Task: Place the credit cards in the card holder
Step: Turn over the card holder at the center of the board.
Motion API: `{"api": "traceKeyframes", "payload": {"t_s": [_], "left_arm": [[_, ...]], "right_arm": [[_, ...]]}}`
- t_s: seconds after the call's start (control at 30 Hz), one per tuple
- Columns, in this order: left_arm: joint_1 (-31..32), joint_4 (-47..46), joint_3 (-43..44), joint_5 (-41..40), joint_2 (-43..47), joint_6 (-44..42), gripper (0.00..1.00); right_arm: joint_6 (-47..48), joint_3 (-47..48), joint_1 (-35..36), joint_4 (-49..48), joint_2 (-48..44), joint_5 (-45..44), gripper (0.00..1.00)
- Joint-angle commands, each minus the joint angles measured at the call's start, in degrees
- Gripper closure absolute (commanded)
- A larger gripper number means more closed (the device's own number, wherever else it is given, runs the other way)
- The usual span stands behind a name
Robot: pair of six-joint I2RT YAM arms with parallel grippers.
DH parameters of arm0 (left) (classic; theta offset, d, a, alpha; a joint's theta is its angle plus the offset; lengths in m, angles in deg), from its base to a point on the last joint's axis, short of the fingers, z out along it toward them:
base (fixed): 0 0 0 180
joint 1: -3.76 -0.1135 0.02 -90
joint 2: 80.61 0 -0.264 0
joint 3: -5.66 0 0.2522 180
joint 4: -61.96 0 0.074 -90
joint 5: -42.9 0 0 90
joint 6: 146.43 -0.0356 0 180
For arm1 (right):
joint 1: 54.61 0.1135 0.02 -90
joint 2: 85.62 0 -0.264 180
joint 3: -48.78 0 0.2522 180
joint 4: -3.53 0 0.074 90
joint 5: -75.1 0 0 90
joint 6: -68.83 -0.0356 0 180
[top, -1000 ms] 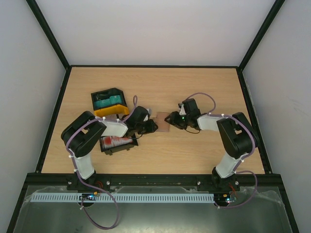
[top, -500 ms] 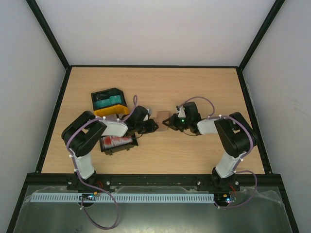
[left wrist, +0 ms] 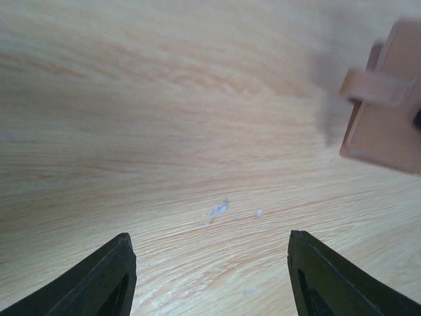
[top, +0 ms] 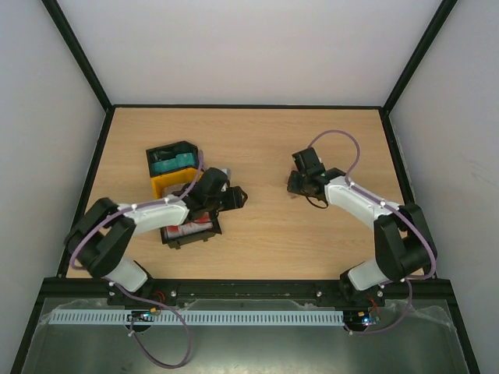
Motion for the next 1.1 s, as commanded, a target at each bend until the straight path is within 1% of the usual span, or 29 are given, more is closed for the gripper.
{"api": "traceKeyframes", "payload": {"t_s": [0.0,0.07,0.13,0.2,0.3,0.4,0.47,0.57,0.67,0.8,0.9,1.0,1.07], "left_arm": [[-0.20,3.92,0.40,-5.90,6.38,-1.69,0.33],[-0.28,5.11,0.88,-7.44,8.38,-1.87,0.32],[-0.48,6.77,1.27,-9.15,10.09,-1.78,0.31],[-0.90,8.79,1.42,-11.71,12.14,-1.09,0.30],[-2.77,10.61,0.95,-13.90,16.20,-0.98,0.28],[-5.12,11.91,0.98,-13.86,18.57,-1.09,0.27],[-6.31,12.37,1.18,-13.35,19.43,-1.19,0.27],[-7.16,12.80,1.72,-11.78,19.41,-1.34,0.26],[-7.36,13.39,2.42,-10.09,18.50,-1.61,0.26],[-7.47,13.75,2.46,-8.37,17.25,-1.64,0.25],[-7.56,13.91,2.74,-6.88,16.07,-2.01,0.24],[-7.53,13.72,3.22,-4.56,14.47,-2.87,0.23],[-7.50,13.33,3.49,-2.85,12.99,-3.54,0.23]], "right_arm": [[0.23,5.07,4.55,21.40,-0.72,-28.21,0.98],[-0.50,6.24,7.21,24.66,0.87,-35.52,0.98],[-1.31,7.29,8.82,28.18,4.36,-40.48,0.98],[-4.23,8.35,10.71,30.80,8.17,-43.84,0.98],[-6.67,10.53,14.88,32.73,13.37,-45.72,0.98],[-7.37,13.63,18.33,33.33,18.18,-44.59,0.98],[-7.15,16.06,20.47,33.24,21.55,-42.72,0.95],[-5.75,19.54,23.36,31.43,25.40,-36.94,0.87],[-4.76,22.06,24.86,28.47,27.28,-30.40,0.82],[-4.31,22.34,24.91,22.19,27.40,-20.80,0.71],[-3.98,22.65,24.93,19.08,27.02,-15.32,0.59],[-3.78,22.28,24.42,15.22,23.17,-11.26,0.47],[-4.02,21.10,23.23,12.44,19.65,-9.24,0.44]]}}
